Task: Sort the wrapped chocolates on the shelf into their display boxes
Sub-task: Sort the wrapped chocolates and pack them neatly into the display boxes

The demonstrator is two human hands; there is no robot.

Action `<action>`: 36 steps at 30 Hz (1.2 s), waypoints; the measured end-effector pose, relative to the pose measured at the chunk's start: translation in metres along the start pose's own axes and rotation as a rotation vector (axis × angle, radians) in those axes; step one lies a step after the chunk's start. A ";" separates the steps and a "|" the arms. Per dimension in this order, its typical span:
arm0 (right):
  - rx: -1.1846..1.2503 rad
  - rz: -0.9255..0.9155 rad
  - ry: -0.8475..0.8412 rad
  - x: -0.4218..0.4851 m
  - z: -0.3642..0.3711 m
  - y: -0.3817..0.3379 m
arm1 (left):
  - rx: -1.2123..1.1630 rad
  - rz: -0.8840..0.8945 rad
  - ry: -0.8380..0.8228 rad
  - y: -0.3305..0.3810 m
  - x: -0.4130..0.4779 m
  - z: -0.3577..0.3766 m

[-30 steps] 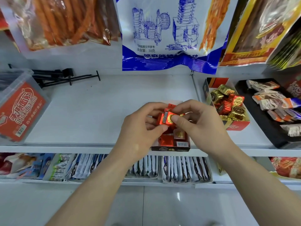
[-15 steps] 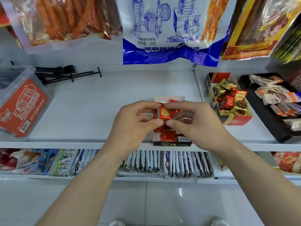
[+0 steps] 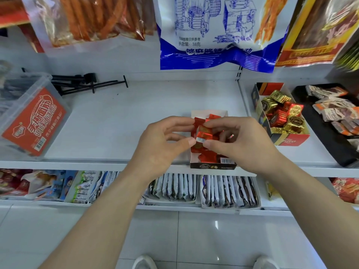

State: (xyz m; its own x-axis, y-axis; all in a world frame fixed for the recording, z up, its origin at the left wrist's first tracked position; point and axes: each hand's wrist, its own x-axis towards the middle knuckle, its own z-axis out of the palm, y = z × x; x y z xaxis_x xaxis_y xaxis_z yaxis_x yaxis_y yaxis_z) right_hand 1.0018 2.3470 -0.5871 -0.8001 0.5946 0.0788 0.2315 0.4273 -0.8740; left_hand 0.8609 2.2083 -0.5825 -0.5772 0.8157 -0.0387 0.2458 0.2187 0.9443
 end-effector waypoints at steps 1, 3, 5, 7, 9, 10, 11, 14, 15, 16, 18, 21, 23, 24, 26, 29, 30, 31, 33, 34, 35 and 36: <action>0.017 -0.009 -0.005 0.000 0.000 0.000 | -0.014 -0.005 -0.014 0.000 0.000 0.001; 0.046 -0.025 -0.017 -0.001 0.001 -0.001 | -0.035 -0.007 -0.029 0.000 0.000 0.005; 0.080 -0.029 -0.031 0.000 0.002 -0.001 | -0.062 -0.008 -0.016 -0.001 0.002 0.008; 0.127 -0.019 -0.049 0.000 -0.001 0.000 | -0.098 -0.019 0.005 0.000 0.003 0.008; 0.138 -0.008 -0.069 0.000 -0.003 0.000 | -0.109 -0.022 0.010 0.000 0.004 0.008; 0.132 -0.003 -0.075 0.000 -0.004 0.000 | -0.112 -0.018 0.006 0.000 0.004 0.008; 0.124 0.000 -0.075 0.000 -0.005 0.000 | -0.116 -0.013 0.002 0.001 0.003 0.008; 0.125 0.005 -0.056 0.000 -0.006 0.001 | -0.132 -0.015 0.011 0.001 0.003 0.008; 0.134 0.008 -0.047 -0.001 -0.006 0.001 | -0.146 -0.019 0.015 0.002 0.003 0.008; 0.141 0.011 -0.039 -0.001 -0.006 0.001 | -0.159 -0.021 0.019 0.001 0.003 0.009; 0.151 0.006 -0.029 -0.001 -0.005 -0.001 | -0.167 -0.020 0.028 0.000 0.004 0.010; 0.158 -0.010 -0.030 -0.002 -0.004 -0.002 | -0.195 -0.063 0.039 -0.001 0.005 0.012; 0.157 -0.020 -0.034 -0.001 -0.004 -0.002 | -0.212 -0.083 0.045 -0.001 0.005 0.012; 0.156 -0.023 -0.039 -0.001 -0.004 -0.001 | -0.213 -0.086 0.050 -0.001 0.005 0.012; 0.160 -0.017 -0.052 -0.002 -0.004 -0.001 | -0.211 -0.092 0.057 -0.001 0.005 0.012; 0.147 0.000 -0.053 -0.003 -0.004 -0.002 | -0.206 -0.101 0.058 -0.001 0.004 0.011; 0.134 0.001 -0.052 -0.003 -0.004 -0.002 | -0.206 -0.098 0.064 -0.001 0.004 0.011; 0.122 0.000 -0.054 -0.003 -0.005 -0.003 | -0.205 -0.093 0.074 -0.001 0.004 0.010; 0.100 -0.008 -0.058 -0.003 -0.005 -0.003 | -0.196 -0.094 0.085 -0.002 0.004 0.010; 0.084 -0.013 -0.060 -0.003 -0.004 -0.003 | -0.197 -0.099 0.082 -0.002 0.004 0.011; 0.065 -0.017 -0.065 -0.003 -0.004 -0.004 | -0.206 -0.104 0.079 -0.001 0.003 0.011; 0.045 -0.019 -0.072 -0.003 -0.004 -0.004 | -0.224 -0.110 0.076 0.000 0.003 0.011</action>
State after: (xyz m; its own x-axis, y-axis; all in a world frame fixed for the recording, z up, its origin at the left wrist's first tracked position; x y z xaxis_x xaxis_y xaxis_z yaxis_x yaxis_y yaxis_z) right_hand 1.0059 2.3461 -0.5822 -0.8422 0.5354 0.0626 0.1917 0.4061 -0.8935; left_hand 0.8678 2.2168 -0.5868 -0.6498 0.7492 -0.1285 0.0047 0.1730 0.9849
